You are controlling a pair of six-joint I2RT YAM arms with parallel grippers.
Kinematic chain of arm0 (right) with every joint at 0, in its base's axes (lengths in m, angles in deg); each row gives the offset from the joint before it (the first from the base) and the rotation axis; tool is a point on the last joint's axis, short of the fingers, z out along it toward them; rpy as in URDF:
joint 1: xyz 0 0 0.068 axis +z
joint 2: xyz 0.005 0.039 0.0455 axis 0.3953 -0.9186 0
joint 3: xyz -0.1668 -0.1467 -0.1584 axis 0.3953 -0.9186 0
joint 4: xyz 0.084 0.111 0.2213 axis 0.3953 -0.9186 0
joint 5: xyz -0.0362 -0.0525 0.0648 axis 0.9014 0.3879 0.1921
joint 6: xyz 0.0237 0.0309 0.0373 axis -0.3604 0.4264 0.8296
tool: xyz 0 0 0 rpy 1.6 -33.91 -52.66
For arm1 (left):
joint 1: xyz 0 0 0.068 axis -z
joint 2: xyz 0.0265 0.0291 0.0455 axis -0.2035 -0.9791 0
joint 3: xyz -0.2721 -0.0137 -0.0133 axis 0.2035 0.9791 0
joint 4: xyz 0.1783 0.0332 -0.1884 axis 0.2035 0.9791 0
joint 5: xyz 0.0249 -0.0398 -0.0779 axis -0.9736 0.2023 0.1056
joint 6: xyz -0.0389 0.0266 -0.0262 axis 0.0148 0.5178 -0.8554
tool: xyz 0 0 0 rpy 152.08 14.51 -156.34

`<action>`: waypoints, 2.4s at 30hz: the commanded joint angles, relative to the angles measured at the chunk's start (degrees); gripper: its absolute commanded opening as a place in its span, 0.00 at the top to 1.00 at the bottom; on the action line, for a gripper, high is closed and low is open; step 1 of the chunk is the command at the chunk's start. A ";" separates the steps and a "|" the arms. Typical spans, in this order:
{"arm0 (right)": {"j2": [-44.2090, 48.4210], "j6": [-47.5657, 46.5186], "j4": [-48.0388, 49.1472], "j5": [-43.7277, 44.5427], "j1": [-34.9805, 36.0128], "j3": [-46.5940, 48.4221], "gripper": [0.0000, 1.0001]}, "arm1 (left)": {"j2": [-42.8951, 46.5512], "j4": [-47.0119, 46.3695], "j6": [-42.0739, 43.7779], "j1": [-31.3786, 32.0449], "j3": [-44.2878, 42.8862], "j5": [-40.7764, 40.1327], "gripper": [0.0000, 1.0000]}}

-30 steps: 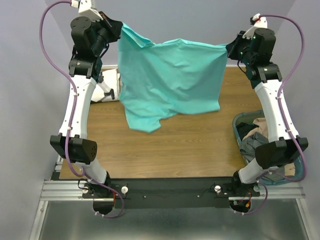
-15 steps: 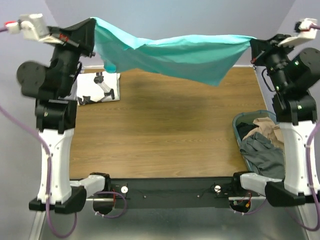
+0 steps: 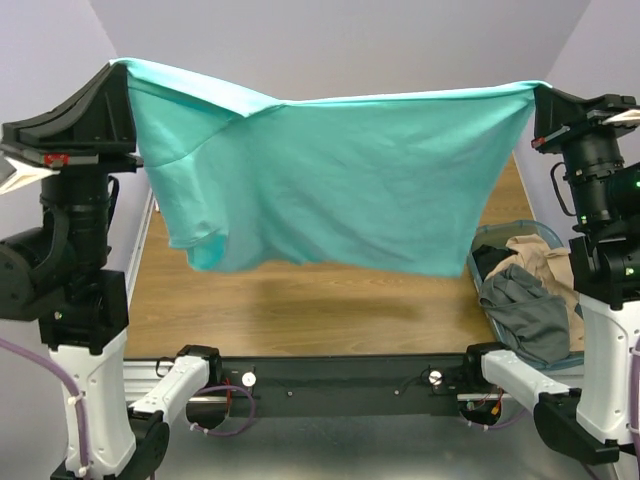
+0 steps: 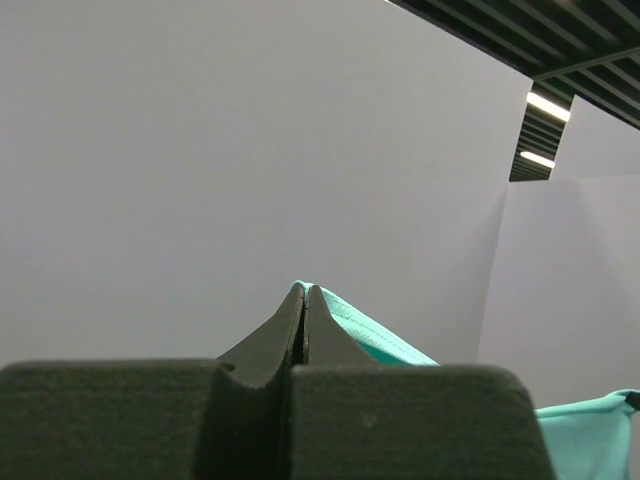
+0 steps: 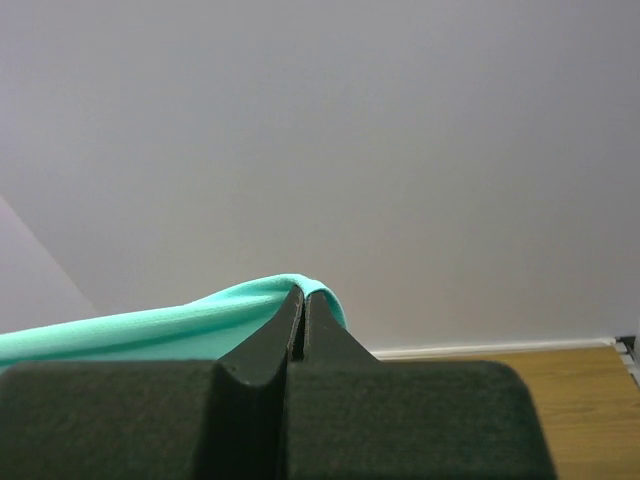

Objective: Fold and stack the t-shirts
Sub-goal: Flatten the tshirt out

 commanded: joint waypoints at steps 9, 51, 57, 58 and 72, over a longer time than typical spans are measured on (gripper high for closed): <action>-10.44 3.20 6.44 14.05 -0.18 -20.86 0.99 | -24.67 -3.44 -0.81 0.18 7.29 10.67 1.00; -39.21 2.05 15.42 -18.28 0.09 -36.80 0.02 | -49.22 15.19 1.48 9.14 34.53 3.74 0.21; -40.70 2.49 15.25 -18.91 0.09 -39.53 0.03 | -53.17 16.77 2.09 9.14 34.01 1.99 0.21; -41.40 2.49 15.25 -18.82 0.09 -39.62 0.03 | -54.13 17.12 2.45 9.14 33.57 1.37 0.21; -46.32 2.31 13.14 -19.78 0.09 -38.74 0.03 | -64.33 18.61 2.01 8.97 25.05 2.07 0.21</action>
